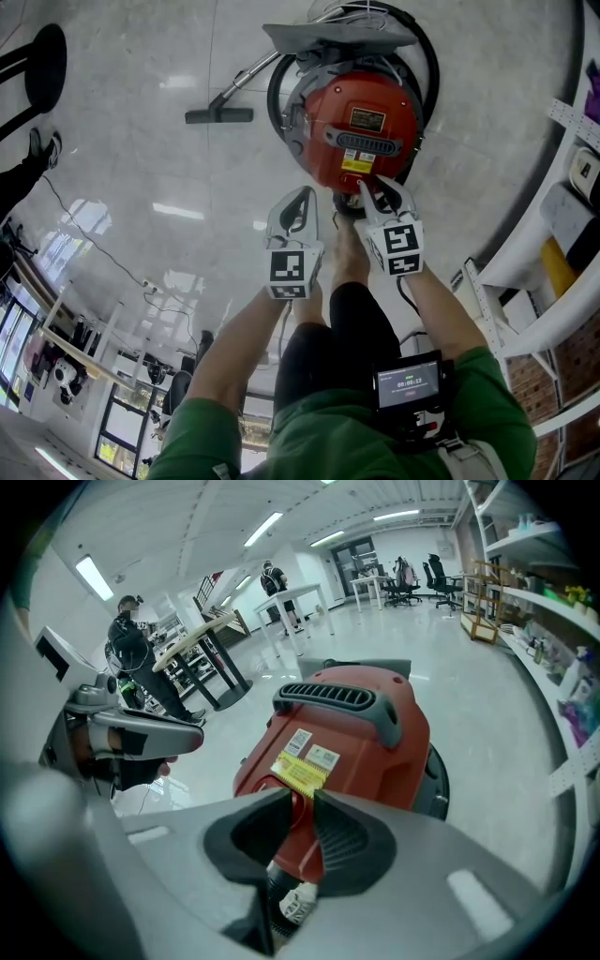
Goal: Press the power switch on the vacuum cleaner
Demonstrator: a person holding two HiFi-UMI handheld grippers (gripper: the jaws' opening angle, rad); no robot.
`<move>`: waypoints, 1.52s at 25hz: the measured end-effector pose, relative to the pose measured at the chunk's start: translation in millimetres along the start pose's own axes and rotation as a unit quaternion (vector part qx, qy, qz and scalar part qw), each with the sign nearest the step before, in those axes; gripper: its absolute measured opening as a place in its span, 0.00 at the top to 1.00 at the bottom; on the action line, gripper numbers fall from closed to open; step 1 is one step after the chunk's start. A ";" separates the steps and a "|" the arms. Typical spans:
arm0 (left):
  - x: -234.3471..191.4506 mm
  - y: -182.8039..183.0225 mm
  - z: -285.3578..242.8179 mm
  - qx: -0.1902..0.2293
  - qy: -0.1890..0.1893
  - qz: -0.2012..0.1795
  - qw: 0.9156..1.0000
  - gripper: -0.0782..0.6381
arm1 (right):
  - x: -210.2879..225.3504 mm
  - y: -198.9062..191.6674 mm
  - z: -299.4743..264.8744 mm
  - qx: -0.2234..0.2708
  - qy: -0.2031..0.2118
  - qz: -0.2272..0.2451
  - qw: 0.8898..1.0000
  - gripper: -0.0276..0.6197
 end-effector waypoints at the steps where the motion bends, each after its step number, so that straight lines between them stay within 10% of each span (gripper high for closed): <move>1: 0.1 0.0 0.0 0.000 0.000 0.000 1.000 0.88 | 0.3 -0.4 0.1 -0.001 0.000 0.000 1.000 0.86; 38: 10.5 45.5 18.2 0.039 -0.010 -0.028 0.999 0.88 | 8.9 50.1 43.6 0.032 -0.047 0.034 0.998 0.88</move>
Point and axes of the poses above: the fingertips, and each gripper's own axes: z backward along the fingers, x to its right, y out of its top, the point moved 1 cm from there along z, backward along the fingers, and after that the axes turned 14 degrees about x, right-handed, at the moved point
